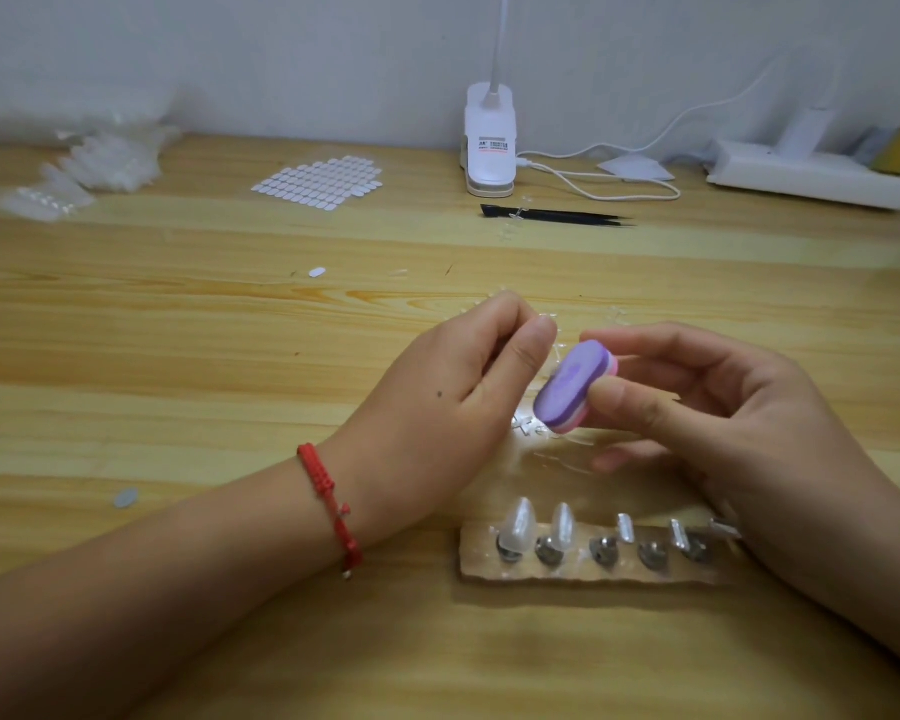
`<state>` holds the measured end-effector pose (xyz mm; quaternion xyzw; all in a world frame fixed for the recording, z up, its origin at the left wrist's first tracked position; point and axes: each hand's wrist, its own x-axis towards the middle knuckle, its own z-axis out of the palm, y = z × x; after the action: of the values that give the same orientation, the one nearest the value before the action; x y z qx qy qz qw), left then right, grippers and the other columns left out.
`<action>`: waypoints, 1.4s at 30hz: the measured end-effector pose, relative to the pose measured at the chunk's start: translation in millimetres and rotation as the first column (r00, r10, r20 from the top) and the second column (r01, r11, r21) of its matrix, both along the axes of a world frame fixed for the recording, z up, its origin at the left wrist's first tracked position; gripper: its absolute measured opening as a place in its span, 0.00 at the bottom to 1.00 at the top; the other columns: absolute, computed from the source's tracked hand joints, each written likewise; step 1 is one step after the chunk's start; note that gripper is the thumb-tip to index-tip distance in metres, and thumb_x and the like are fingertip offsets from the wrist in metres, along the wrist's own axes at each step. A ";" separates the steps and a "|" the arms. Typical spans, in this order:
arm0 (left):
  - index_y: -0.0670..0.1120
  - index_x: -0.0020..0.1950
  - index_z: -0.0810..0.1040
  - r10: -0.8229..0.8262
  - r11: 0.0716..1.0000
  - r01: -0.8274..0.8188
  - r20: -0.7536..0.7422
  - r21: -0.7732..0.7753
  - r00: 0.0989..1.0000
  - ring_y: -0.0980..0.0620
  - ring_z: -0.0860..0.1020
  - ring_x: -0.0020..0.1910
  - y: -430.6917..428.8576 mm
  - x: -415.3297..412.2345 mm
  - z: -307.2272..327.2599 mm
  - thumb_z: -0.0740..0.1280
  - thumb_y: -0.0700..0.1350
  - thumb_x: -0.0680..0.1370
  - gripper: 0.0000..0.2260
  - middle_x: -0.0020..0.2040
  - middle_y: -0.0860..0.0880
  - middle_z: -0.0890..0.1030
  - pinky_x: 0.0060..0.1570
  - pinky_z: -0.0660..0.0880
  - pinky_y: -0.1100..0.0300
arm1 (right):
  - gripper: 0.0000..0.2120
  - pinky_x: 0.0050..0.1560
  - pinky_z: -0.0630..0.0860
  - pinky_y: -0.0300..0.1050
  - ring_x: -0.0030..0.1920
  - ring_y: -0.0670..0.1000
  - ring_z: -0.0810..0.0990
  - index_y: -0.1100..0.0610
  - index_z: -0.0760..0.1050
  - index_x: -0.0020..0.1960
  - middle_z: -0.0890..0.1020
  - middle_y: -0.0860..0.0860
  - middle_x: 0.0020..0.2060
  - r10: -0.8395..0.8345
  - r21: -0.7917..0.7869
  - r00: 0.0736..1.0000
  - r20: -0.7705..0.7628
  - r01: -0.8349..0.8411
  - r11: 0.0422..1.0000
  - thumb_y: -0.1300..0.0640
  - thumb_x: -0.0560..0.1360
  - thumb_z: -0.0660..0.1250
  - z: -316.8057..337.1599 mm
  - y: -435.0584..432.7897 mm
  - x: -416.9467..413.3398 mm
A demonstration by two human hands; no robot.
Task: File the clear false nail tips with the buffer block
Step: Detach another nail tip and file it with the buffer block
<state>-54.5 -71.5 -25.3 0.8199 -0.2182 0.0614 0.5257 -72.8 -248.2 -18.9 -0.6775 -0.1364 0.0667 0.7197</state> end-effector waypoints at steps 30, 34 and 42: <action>0.46 0.38 0.69 0.013 1.000 -0.015 0.048 0.025 0.999 0.58 0.65 0.28 0.0 -0.3 -1.5 0.57 0.48 0.81 0.13 0.28 0.56 0.65 0.30 0.62 0.66 | 0.15 0.35 0.81 0.39 0.42 0.52 0.86 0.49 0.85 0.48 0.86 0.55 0.42 -0.079 0.067 0.997 -0.007 0.079 0.995 0.53 0.61 0.74 -2.2 -2.4 3.4; 0.49 0.37 0.68 0.020 0.999 -0.021 0.062 0.024 0.998 0.58 0.64 0.28 0.0 -0.2 -2.0 0.57 0.49 0.81 0.12 0.28 0.56 0.65 0.30 0.62 0.66 | 0.15 0.34 0.80 0.38 0.41 0.51 0.86 0.49 0.85 0.48 0.87 0.54 0.42 -0.033 0.042 0.999 0.005 0.032 0.999 0.54 0.62 0.74 -2.0 -0.5 2.1; 0.48 0.37 0.68 0.026 0.999 -0.028 0.059 0.027 0.998 0.58 0.64 0.28 -0.7 0.2 -2.7 0.58 0.49 0.81 0.13 0.28 0.56 0.65 0.29 0.62 0.66 | 0.14 0.34 0.80 0.38 0.41 0.51 0.86 0.49 0.85 0.48 0.87 0.54 0.42 -0.037 0.050 0.999 0.001 0.036 0.998 0.53 0.61 0.74 -1.9 -1.0 2.1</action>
<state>-54.3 -72.2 -28.0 0.8278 -0.2232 0.0894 0.5069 -70.7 -249.2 -20.8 -0.6620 -0.1265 0.0493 0.7371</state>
